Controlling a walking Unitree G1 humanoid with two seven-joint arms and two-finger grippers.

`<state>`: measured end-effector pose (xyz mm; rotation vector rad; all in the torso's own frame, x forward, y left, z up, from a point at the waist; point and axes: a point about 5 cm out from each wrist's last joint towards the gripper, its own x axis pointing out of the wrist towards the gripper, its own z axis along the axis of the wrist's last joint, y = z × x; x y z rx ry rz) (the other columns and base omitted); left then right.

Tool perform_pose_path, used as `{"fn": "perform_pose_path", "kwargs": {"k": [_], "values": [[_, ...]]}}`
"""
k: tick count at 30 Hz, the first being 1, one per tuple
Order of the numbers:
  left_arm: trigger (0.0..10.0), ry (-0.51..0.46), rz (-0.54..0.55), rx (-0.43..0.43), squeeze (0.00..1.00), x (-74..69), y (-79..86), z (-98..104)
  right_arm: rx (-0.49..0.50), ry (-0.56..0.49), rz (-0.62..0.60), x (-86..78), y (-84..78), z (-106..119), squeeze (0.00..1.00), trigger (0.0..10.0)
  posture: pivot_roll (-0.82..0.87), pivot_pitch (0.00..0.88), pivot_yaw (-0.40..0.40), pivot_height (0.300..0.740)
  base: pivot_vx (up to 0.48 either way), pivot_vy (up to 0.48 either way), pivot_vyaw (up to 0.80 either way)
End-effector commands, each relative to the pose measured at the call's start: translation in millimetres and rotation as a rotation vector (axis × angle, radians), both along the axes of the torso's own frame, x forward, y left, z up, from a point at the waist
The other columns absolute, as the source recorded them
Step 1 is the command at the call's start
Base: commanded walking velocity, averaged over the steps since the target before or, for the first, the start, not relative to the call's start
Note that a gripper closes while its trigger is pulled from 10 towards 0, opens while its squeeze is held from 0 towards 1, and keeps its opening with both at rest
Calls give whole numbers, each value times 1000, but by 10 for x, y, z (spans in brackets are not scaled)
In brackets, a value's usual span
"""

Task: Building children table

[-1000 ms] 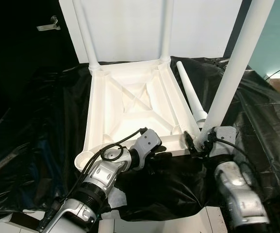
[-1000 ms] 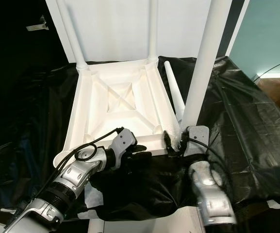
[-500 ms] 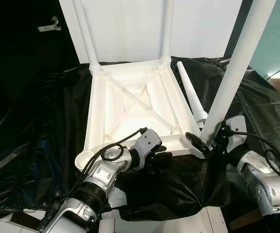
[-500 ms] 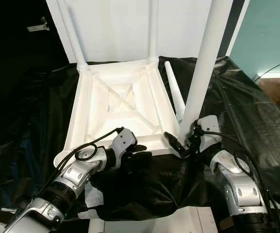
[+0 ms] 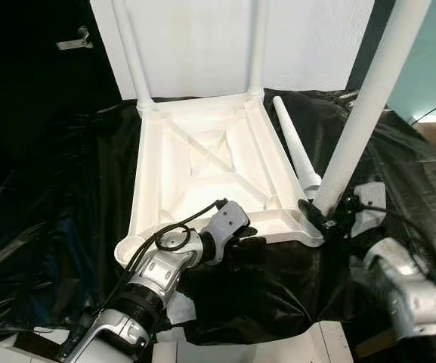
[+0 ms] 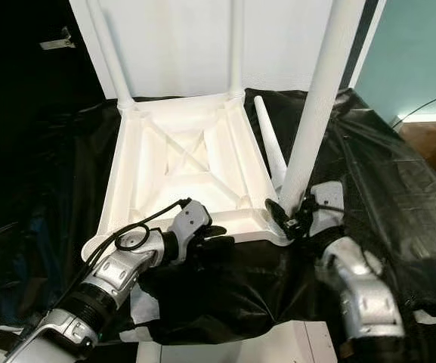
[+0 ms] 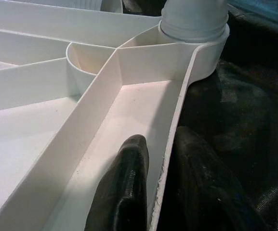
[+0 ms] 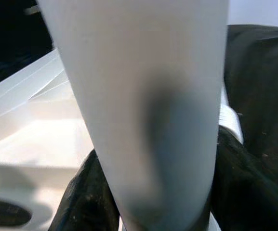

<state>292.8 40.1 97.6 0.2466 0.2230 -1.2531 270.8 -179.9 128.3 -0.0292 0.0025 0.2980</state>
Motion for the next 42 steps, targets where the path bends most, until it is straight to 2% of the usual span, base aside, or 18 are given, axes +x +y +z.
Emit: {"fn": "perform_pose_path", "kwargs": {"k": [1, 2, 4, 8, 10, 13, 20, 21, 23, 24, 27, 28, 29, 30, 31, 32, 34, 42], "values": [[10000, 75, -105, 26, 0, -122, -45, -127, 27, 85, -51, -47, 66, -200, 0, 0, -82, 0, 20, 740, 0, 0, 0], [10000, 74, -106, 26, 0, -122, -46, -126, 45, 86, -122, -60, 91, -245, 0, 0, -82, 0, 20, 740, 0, 0, 0], [10000, 74, -106, 26, 0, -122, -46, -126, 45, 86, -122, -60, 91, -245, 0, 0, -82, 0, 20, 740, 0, 0, 0], [10000, 74, -109, 30, 0, -121, -50, -130, 56, 54, -321, -46, 168, -338, 0, 0, -80, 0, 15, 740, 0, 0, 0], [10000, 73, -109, 30, 0, -120, -55, -128, 64, 53, -352, -35, 171, -348, 0, 0, -76, 0, 13, 740, 0, 0, 0], [10000, 72, -106, 27, 0, -119, -65, -128, 168, 69, -422, 29, 227, -355, 0, 0, -72, 0, 4, 740, 0, 0, 0], [10000, 77, -100, 21, 0, -127, -65, -133, 185, 39, -500, 97, 245, -297, 0, 0, -69, 0, 2, 740, 0, 0, 0], [10000, 79, -99, 21, 0, -137, -62, -144, 145, 40, -472, 97, 277, -303, 0, 3647, -67, 0, 1, 740, 0, 0, 0], [10000, 80, -99, 22, 0, -144, -60, -151, 116, 38, -454, 96, 303, -311, 0, 3647, -67, 0, 1, 740, 0, 0, 0], [10000, 83, -96, 21, 0, -156, -54, -163, 79, 27, -409, 95, 341, -303, 537, 10000, -69, 3, 0, 740, 0, 0, 0], [10000, 84, -95, 21, 0, -158, -53, -165, 78, 17, -400, 96, 346, -294, 537, 10000, -69, 3, 0, 740, 0, 0, 0], [10000, 85, -94, 20, 0, -161, -54, -166, 78, 10, -378, 101, 347, -279, 1000, 10000, -70, 5, 0, 740, 0, 0, 0], [10000, 85, -94, 20, 0, -161, -54, -166, 78, 10, -378, 101, 347, -279, 1000, 10000, -70, 5, 0, 740, 0, 0, 0], [10000, 87, -94, 18, 0, -167, -58, -168, 39, -30, -271, 132, 391, -198, 235, 10000, -75, 7, 1, 740, 0, 0, 0], [10000, 87, -94, 18, 0, -167, -58, -168, 39, -30, -271, 132, 391, -198, 235, 10000, -75, 7, 1, 740, 0, 0, 0], [10000, 87, -95, 17, 0, -171, -61, -170, 28, -42, -223, 145, 407, -160, 0, 10000, -78, 8, 3, 740, 0, 0, 0], [10000, 89, -98, 15, 0, -179, -73, -170, 13, -64, -168, 165, 399, -93, 0, 10000, -78, 8, 3, 740, 0, 0, 0], [10000, 89, -103, 13, 0, -180, -90, -166, -9, -69, -86, 185, 293, -22, 0, 10000, -94, 8, 8, 740, 0, 0, 0]]}}
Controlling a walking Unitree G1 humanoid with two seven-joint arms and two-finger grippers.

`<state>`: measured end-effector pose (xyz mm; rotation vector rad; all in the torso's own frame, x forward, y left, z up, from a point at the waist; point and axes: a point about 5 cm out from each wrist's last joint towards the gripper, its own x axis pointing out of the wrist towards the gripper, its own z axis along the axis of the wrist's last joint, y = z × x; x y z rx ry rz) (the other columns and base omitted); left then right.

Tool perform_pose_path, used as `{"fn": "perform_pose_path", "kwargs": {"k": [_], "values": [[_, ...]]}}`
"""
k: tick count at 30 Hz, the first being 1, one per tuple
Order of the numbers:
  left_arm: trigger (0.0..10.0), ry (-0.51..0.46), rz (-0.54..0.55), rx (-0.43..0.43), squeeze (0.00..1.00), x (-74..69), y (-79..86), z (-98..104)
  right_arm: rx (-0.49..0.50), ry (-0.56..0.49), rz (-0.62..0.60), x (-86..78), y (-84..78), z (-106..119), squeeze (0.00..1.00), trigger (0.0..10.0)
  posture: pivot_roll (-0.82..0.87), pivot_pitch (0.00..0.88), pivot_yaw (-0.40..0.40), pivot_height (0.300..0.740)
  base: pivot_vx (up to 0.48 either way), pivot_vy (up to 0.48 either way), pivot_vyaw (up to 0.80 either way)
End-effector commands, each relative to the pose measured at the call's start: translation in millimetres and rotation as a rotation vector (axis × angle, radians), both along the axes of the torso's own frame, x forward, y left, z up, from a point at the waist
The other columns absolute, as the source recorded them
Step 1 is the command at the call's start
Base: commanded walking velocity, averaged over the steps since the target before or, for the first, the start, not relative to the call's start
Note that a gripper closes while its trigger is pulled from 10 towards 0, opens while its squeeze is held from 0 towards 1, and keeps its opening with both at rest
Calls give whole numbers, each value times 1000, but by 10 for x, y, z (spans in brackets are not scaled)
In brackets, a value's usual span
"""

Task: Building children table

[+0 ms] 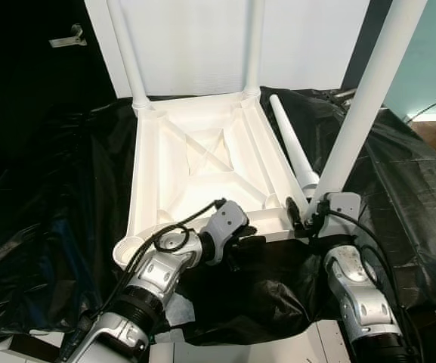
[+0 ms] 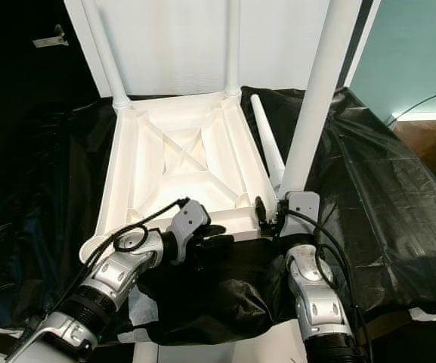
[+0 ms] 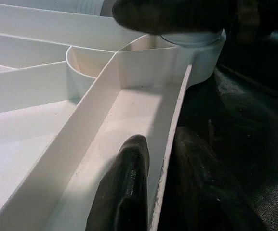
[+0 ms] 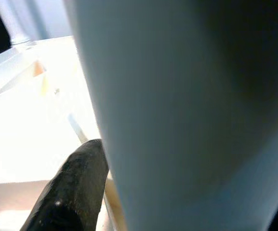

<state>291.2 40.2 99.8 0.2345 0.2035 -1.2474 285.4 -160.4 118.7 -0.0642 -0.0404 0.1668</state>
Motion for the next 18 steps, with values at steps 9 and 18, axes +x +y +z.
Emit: {"fn": "perform_pose_path", "kwargs": {"k": [9, 18], "values": [[10000, 93, -120, 38, 0, -154, -89, -171, -121, 91, 366, -117, -301, 187, 0, 10000, -100, 8, 19, 740, 0, 0, 0], [10000, 92, -116, 40, 0, -138, -76, -166, -168, 138, 434, -151, -380, 187, 0, 0, -99, 8, 18, 740, 0, 0, 0]]}}
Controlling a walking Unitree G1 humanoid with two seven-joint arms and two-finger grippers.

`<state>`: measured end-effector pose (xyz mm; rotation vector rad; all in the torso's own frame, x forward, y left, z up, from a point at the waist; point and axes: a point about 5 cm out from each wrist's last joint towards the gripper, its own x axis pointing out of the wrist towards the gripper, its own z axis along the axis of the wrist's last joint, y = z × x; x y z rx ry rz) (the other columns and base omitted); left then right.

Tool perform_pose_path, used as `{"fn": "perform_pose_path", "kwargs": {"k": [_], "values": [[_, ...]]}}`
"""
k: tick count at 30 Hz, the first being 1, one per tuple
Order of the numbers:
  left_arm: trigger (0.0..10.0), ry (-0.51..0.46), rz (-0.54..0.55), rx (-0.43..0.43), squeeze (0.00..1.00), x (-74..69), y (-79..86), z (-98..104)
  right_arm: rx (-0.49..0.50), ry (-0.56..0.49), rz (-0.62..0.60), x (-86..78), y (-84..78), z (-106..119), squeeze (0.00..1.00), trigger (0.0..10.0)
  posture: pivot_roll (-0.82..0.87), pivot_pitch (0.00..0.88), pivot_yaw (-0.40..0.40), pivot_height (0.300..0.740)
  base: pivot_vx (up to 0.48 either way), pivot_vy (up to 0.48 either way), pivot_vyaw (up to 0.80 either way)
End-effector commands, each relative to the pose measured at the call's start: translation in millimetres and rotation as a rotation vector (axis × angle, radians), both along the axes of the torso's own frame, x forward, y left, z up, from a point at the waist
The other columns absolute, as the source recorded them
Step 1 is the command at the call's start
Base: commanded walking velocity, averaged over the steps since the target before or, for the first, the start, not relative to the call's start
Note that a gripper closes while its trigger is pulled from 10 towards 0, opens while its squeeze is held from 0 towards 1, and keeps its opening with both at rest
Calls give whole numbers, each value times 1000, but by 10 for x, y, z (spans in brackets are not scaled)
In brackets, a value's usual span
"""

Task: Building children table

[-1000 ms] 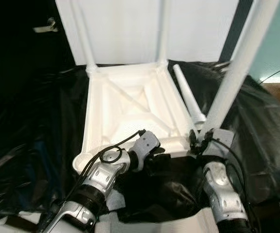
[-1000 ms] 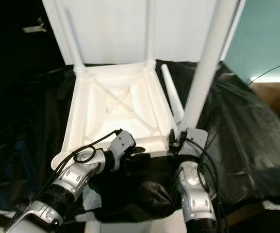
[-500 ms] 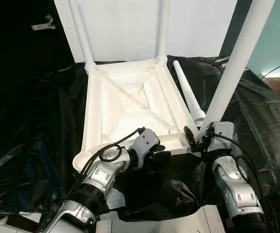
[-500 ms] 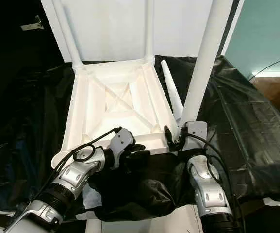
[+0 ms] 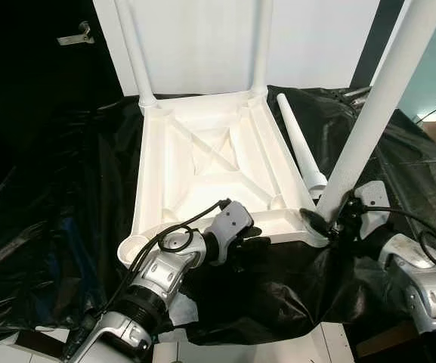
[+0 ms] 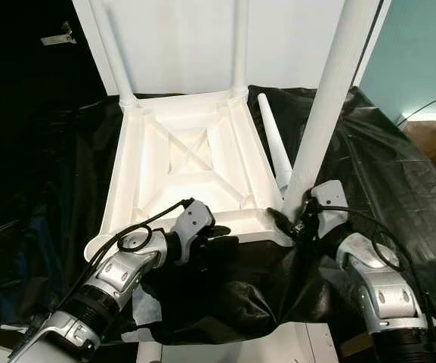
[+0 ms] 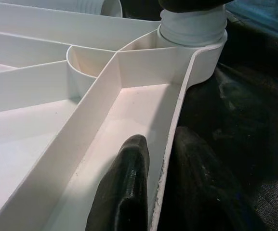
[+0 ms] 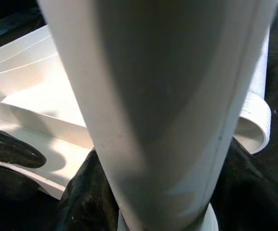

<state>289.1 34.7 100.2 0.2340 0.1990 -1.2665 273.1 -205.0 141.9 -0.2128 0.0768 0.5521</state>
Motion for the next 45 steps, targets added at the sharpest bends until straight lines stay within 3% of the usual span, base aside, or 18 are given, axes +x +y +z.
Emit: {"fn": "perform_pose_path", "kwargs": {"k": [1, 8, 13, 16, 17, 19, 23, 26, 29, 31, 33, 36, 39, 40, 41, 43, 44, 45], "values": [[10000, 92, -97, 44, 0, -118, -24, -170, -7, 35, 64, -28, 69, -48, 0, 0, -97, 7, 17, 740, 0, 0, 0], [10000, 93, -95, 43, 0, -121, -20, -174, -15, 61, 75, -25, 87, -85, 0, 0, -91, 8, 19, 740, 0, 0, 0], [10000, 93, -93, 48, 0, -120, -4, -181, 33, 57, 1, -9, 158, -148, 0, 0, -88, 6, 18, 740, 0, 0, 0], [10000, 92, -95, 51, 0, -120, 1, -182, 103, 23, -155, 23, 249, -198, 0, 0, -85, 3, 17, 740, 0, 0, 0], [10000, 92, -95, 51, 0, -120, 1, -182, 103, 23, -155, 23, 249, -198, 0, 0, -85, 3, 17, 740, 0, 0, 0], [10000, 90, -94, 53, 0, -112, 4, -179, 191, 4, -339, -21, 404, -301, 0, 0, -82, 0, 10, 740, 0, 0, 0], [10000, 87, -90, 57, 0, -100, 9, -183, 222, -3, -477, -100, 558, -446, 0, 0, -73, 0, 9, 740, 0, 0, 0], [10000, 88, -89, 56, 0, -99, 10, -184, 219, -3, -488, -113, 588, -475, 0, 0, -73, 0, 9, 740, 0, 0, 0], [10000, 88, -89, 56, 0, -99, 11, -185, 215, -19, -516, -108, 572, -476, 0, 0, -73, 0, 10, 740, 0, 0, 0], [10000, 86, -90, 57, 0, -98, 9, -184, 210, -49, -643, -74, 434, -461, 0, 0, -66, 0, 6, 740, 0, 0, 0], [10000, 86, -90, 57, 0, -98, 9, -184, 210, -49, -643, -74, 434, -461, 0, 0, -66, 0, 6, 740, 0, 0, 0], [10000, 82, -89, 55, 0, -96, 5, -177, 226, -47, -778, -62, 368, -487, 0, 0, -60, 0, 3, 740, 0, 0, 0], [10000, 81, -88, 54, 0, -100, 6, -174, 229, -41, -802, -53, 373, -497, 0, 0, -58, 0, 4, 740, 0, 0, 0], [10000, 83, -86, 53, 0, -108, 10, -178, 208, -49, -798, -43, 393, -498, 0, 4588, -58, 0, 5, 740, 0, 0, 0], [10000, 85, -85, 53, 0, -114, 16, -184, 198, -55, -760, -34, 432, -494, 0, 10000, -60, 0, 7, 740, 0, 0, 0], [10000, 85, -85, 53, 0, -114, 16, -184, 198, -55, -760, -34, 432, -494, 0, 10000, -60, 0, 7, 740, 0, 0, 0], [10000, 86, -83, 52, 0, -117, 20, -187, 194, -64, -724, -30, 463, -483, 1000, 10000, -61, 0, 8, 740, 0, 0, 0], [10000, 86, -83, 52, 0, -117, 20, -187, 194, -64, -724, -30, 463, -483, 1000, 10000, -61, 0, 8, 740, 0, 0, 0]]}}
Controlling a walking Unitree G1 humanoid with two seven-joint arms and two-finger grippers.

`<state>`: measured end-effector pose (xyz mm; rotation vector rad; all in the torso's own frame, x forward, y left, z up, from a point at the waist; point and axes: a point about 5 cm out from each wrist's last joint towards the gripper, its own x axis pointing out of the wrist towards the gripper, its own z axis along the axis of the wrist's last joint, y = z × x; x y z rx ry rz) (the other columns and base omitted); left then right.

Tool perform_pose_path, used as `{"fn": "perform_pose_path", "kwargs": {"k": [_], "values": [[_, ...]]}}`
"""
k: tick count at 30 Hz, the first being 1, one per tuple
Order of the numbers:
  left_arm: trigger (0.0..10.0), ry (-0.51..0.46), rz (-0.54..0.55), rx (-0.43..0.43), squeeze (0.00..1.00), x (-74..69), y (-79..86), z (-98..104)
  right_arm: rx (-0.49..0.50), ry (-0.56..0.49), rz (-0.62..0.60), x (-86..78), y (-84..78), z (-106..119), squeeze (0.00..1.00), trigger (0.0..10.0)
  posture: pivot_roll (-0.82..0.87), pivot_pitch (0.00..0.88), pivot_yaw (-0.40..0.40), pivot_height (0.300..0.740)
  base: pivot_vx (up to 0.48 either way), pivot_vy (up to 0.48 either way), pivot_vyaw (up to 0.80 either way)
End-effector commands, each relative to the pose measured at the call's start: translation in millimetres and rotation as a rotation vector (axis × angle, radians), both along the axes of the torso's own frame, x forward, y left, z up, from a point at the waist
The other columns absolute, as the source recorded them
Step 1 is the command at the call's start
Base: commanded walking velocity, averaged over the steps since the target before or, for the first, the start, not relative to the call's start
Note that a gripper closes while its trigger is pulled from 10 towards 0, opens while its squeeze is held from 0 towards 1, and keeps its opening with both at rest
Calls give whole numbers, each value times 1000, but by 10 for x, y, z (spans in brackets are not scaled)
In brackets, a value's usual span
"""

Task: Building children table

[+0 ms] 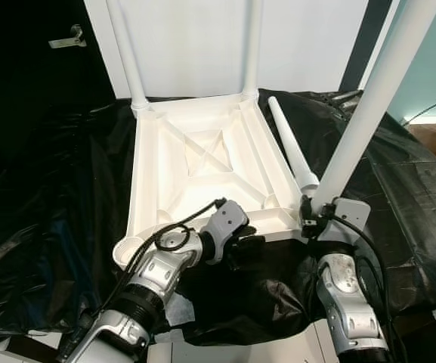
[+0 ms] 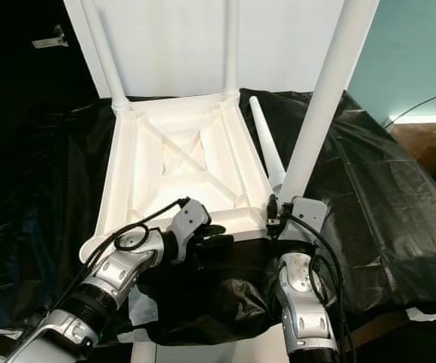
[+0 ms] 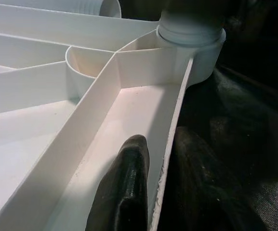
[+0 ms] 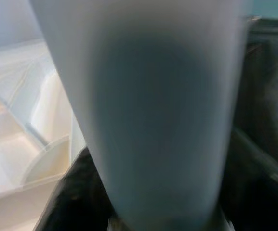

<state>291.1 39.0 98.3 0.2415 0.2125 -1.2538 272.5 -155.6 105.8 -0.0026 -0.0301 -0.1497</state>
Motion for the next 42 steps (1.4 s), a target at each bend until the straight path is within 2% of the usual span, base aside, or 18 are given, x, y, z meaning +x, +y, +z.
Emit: {"fn": "perform_pose_path", "kwargs": {"k": [1, 2, 3, 4, 5, 6, 9, 13, 14, 15, 16, 24, 25, 26, 38, 40, 41, 42], "values": [[10000, 84, -94, 38, 0, -138, -23, -169, -4, 53, 25, -17, 0, -104, 1000, 10000, -61, 0, 8, 740, 0, 0, 0], [10000, 85, -95, 36, 0, -139, -29, -166, -45, 26, 98, -2, 41, -55, 1000, 10000, -68, 0, 9, 740, 0, 0, 0], [10000, 85, -95, 36, 0, -139, -29, -166, -45, 26, 98, -2, 41, -55, 1000, 10000, -68, 0, 9, 740, 0, 0, 0], [10000, 86, -96, 34, 0, -142, -37, -165, -112, -18, 169, 15, 64, 26, 965, 10000, -68, 0, 9, 740, 0, 0, 0], [10000, 86, -96, 34, 0, -142, -37, -165, -112, -18, 169, 15, 64, 26, 965, 10000, -68, 0, 9, 740, 0, 0, 0], [10000, 87, -98, 33, 0, -144, -45, -164, -159, -44, 238, 42, 68, 99, 0, 10000, -77, 3, 11, 740, 0, 0, 0], [10000, 92, -103, 29, 0, -151, -66, -167, -172, -21, 345, 104, -30, 179, 0, 10000, -85, 5, 11, 740, 0, 0, 0], [10000, 92, -106, 28, 0, -152, -76, -167, -169, 15, 405, 113, -105, 182, 0, 10000, -88, 4, 10, 740, 0, 0, 0], [10000, 91, -106, 26, 0, -148, -85, -158, -177, 53, 496, 91, -154, 181, 0, 10000, -88, 4, 9, 740, 0, 0, 0], [10000, 91, -106, 26, 0, -148, -85, -158, -177, 53, 496, 91, -154, 181, 0, 10000, -88, 4, 9, 740, 0, 0, 0], [10000, 90, -106, 26, 0, -146, -87, -155, -185, 76, 546, 72, -169, 175, 0, 10000, -88, 5, 9, 740, 0, 0, 0], [10000, 90, -105, 26, 0, -147, -84, -151, -215, 122, 643, 29, -224, 161, 0, 10000, -88, 5, 10, 740, 0, 0, 0], [10000, 90, -104, 26, 0, -146, -79, -151, -219, 131, 669, 23, -245, 166, 0, 1255, -85, 3, 11, 740, 0, 0, 0], [10000, 89, -102, 27, 0, -143, -74, -150, -230, 129, 700, 19, -270, 193, 0, 0, -85, 2, 13, 740, 0, 0, 0], [10000, 87, -103, 29, 0, -133, -66, -147, -262, 167, 748, 34, -390, 246, 0, 0, -88, 3, 16, 740, 0, 0, 0], [10000, 89, -103, 30, 0, -133, -64, -155, -200, 173, 699, 14, -315, 169, 0, 0, -88, 3, 16, 740, 0, 0, 0], [10000, 89, -103, 30, 0, -133, -64, -155, -200, 173, 699, 14, -315, 169, 0, 0, -88, 3, 16, 740, 0, 0, 0], [10000, 89, -103, 31, 0, -133, -64, -159, -176, 151, 635, 12, -268, 138, 0, 0, -89, 2, 13, 740, 0, 0, 0]]}}
